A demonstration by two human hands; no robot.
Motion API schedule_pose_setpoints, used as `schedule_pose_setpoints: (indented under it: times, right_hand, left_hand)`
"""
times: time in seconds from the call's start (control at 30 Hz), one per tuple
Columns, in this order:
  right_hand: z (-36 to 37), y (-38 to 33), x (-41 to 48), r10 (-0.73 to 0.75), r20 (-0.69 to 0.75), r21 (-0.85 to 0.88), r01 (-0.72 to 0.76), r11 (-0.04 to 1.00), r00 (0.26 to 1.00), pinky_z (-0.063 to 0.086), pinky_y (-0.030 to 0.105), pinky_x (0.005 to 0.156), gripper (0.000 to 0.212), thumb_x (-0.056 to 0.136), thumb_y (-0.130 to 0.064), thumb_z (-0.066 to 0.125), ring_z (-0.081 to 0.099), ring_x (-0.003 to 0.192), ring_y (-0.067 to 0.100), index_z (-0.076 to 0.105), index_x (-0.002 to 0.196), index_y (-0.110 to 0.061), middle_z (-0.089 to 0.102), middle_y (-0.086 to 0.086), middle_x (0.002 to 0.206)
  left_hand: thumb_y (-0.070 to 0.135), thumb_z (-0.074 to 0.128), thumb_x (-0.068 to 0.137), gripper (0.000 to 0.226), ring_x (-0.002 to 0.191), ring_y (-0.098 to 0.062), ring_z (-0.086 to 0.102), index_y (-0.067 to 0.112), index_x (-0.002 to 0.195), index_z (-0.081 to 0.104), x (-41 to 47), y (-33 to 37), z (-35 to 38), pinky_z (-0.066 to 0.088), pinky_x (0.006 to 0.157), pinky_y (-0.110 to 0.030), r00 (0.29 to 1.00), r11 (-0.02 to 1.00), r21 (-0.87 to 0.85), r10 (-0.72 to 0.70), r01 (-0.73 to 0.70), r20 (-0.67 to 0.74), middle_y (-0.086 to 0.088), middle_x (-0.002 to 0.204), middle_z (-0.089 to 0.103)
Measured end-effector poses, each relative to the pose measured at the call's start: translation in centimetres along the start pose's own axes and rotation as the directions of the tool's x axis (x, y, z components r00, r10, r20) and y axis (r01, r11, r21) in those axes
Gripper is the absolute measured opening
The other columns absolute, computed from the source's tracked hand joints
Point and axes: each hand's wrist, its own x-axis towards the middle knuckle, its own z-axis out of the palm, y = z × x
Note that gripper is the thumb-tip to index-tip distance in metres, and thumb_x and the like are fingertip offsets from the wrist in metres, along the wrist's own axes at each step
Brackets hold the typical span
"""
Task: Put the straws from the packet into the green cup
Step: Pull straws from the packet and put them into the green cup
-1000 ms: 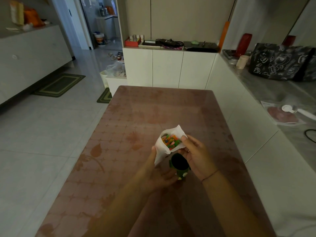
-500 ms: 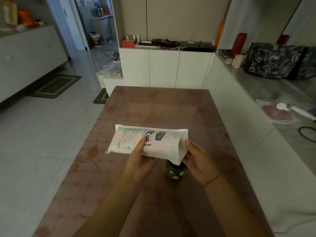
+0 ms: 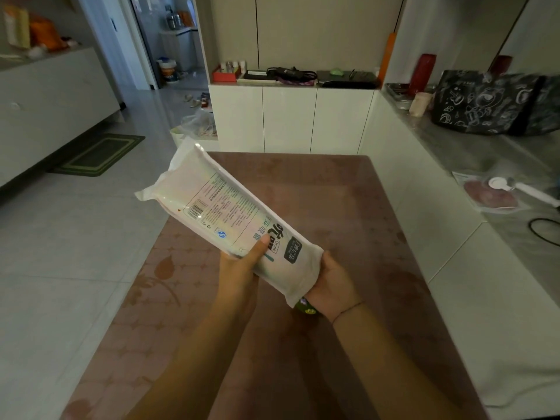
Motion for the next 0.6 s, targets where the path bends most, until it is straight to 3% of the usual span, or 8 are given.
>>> schedule_pose_setpoints:
  times: [0.1,0.17,0.23,0.33,0.47,0.6]
  right_hand:
    - [-0.1,0.1,0.3,-0.014,-0.08,0.008,0.015,1.0,0.997,0.042,0.049,0.103,0.05,0.096,-0.039,0.037,0.048,0.125,0.036,0.053,0.128,-0.004,0.053,0.018,0.133]
    - [-0.4,0.2,0.3,-0.037,-0.131,-0.074,0.028,0.997,0.991,0.055,0.038,0.07,0.04,0.096,-0.037,0.04,0.056,0.101,0.03,0.055,0.118,-0.006,0.056,0.015,0.116]
    - [-0.6,0.2,-0.1,-0.061,-0.131,-0.159,0.04,0.986,0.99,0.05,0.03,0.051,0.031,0.096,-0.033,0.042,0.053,0.079,0.022,0.057,0.109,-0.01,0.057,0.011,0.099]
    - [-0.8,0.0,-0.5,-0.132,-0.133,-0.307,0.086,0.948,0.982,0.05,0.03,0.06,0.022,0.093,-0.03,0.05,0.056,0.075,0.018,0.064,0.101,-0.015,0.063,0.004,0.087]
    - [-1.3,-0.2,-0.5,-0.304,-0.1,-0.605,0.184,0.775,0.947,0.053,0.031,0.062,0.017,0.084,-0.033,0.063,0.062,0.081,0.019,0.068,0.094,-0.02,0.069,0.001,0.088]
    - [-1.5,-0.8,-0.5,-0.435,-0.026,-0.674,0.306,0.673,0.9,0.057,0.028,0.065,0.004,0.081,-0.019,0.068,0.069,0.078,0.015,0.07,0.085,-0.018,0.072,0.003,0.086]
  left_hand:
    - [0.014,0.072,0.074,0.051,0.102,-0.027,0.069,0.014,0.123,0.058,0.0,0.1,-0.5,0.059,0.074,-0.036,1.0,0.999,-0.044,-0.027,0.026,-0.016,-0.011,0.112,0.071]
    - [0.011,0.07,0.076,0.057,0.107,-0.029,0.067,0.011,0.13,0.054,0.1,0.3,-0.9,0.059,0.079,-0.039,0.998,0.996,-0.074,-0.045,0.042,-0.048,-0.014,0.119,0.068]
    - [0.006,0.068,0.08,0.055,0.11,-0.028,0.066,0.01,0.133,0.052,0.4,0.5,-1.3,0.058,0.083,-0.039,0.995,0.992,-0.114,-0.067,0.057,-0.08,-0.014,0.122,0.067]
    - [0.003,0.063,0.086,0.046,0.112,-0.027,0.064,0.009,0.131,0.055,0.7,0.7,-2.0,0.054,0.092,-0.044,0.985,0.978,-0.184,-0.122,0.099,-0.119,-0.015,0.125,0.066]
    - [0.006,0.061,0.088,0.047,0.118,-0.031,0.06,0.009,0.134,0.052,0.7,0.5,-2.6,0.047,0.1,-0.052,0.976,0.959,-0.237,-0.184,0.153,-0.114,-0.017,0.129,0.062]
    - [0.01,0.061,0.084,0.047,0.096,-0.022,0.07,0.015,0.13,0.054,0.2,0.2,-2.5,0.057,0.086,-0.044,0.972,0.919,-0.338,-0.23,0.202,-0.043,-0.01,0.111,0.07]
